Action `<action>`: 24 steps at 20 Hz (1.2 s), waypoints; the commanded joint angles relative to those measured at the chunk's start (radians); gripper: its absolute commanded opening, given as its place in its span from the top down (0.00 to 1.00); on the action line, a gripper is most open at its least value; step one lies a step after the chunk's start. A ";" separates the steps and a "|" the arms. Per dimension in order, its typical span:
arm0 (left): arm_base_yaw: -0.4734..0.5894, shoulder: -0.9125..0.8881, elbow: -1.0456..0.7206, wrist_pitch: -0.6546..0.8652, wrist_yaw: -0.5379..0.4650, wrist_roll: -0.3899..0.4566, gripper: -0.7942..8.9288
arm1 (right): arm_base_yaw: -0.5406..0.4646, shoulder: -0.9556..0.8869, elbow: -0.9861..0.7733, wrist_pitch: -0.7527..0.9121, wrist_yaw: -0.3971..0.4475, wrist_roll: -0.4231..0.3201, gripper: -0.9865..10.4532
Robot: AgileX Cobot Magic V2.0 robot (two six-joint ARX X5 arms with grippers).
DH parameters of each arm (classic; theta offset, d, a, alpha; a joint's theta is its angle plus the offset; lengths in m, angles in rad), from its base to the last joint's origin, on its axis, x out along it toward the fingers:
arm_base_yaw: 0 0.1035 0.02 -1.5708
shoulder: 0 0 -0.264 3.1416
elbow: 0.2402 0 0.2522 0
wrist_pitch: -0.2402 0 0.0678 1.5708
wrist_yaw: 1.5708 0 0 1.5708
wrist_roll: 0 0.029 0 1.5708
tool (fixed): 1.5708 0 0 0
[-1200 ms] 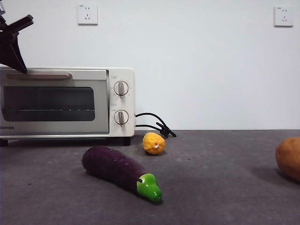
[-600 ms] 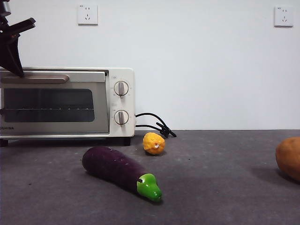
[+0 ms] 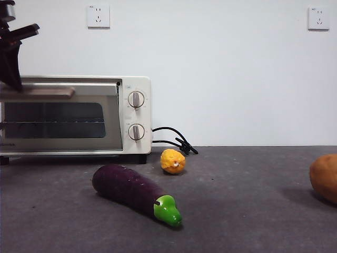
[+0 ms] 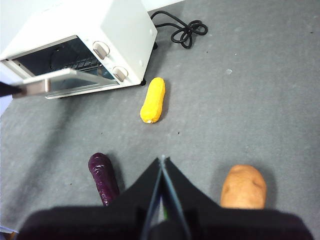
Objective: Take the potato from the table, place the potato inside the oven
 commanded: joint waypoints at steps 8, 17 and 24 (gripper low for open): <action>-0.036 0.061 -0.039 0.000 -0.124 0.058 0.93 | 0.003 -0.003 0.003 -0.004 -0.004 -0.006 0.92; -0.056 0.061 -0.039 -0.058 -0.178 0.089 0.93 | 0.003 -0.003 0.003 -0.021 -0.004 -0.007 0.92; -0.076 0.061 -0.039 -0.220 -0.179 0.089 0.93 | 0.003 -0.003 0.003 -0.020 -0.004 -0.007 0.92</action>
